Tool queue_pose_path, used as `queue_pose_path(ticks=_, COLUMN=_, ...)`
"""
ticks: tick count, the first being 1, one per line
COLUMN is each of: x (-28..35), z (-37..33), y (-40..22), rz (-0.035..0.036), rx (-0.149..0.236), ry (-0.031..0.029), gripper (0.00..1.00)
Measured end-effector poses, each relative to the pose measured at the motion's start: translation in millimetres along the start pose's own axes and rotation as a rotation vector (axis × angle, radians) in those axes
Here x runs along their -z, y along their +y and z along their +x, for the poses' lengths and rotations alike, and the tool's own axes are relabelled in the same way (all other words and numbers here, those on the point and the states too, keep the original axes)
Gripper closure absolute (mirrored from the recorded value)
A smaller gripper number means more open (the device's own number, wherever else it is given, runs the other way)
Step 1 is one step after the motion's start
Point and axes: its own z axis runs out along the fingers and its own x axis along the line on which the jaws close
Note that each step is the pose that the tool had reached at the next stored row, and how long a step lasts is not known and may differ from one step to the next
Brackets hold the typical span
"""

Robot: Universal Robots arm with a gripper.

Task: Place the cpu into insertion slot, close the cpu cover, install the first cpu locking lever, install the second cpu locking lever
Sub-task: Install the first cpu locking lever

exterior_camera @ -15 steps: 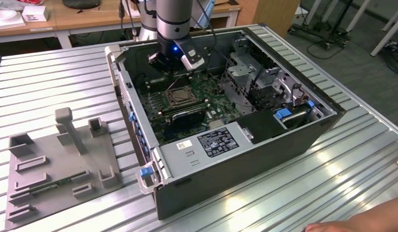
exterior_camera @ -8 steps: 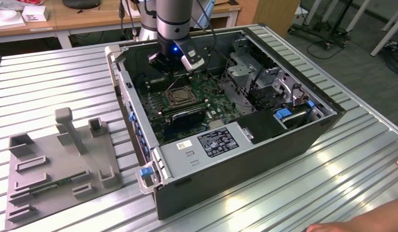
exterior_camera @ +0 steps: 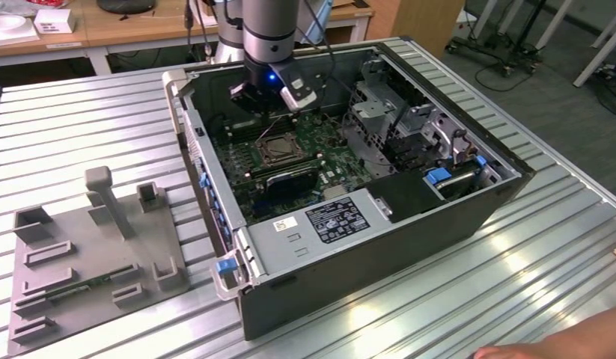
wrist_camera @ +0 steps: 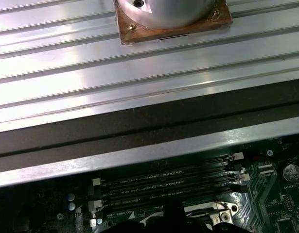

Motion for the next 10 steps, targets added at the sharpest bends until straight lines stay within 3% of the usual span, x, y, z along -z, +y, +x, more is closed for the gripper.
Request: queue_pose_path(ticks=10, x=-3.5, z=-3.9, y=0.0, rz=-0.0002, rx=-0.001, ry=-0.0002, gripper=0.9)
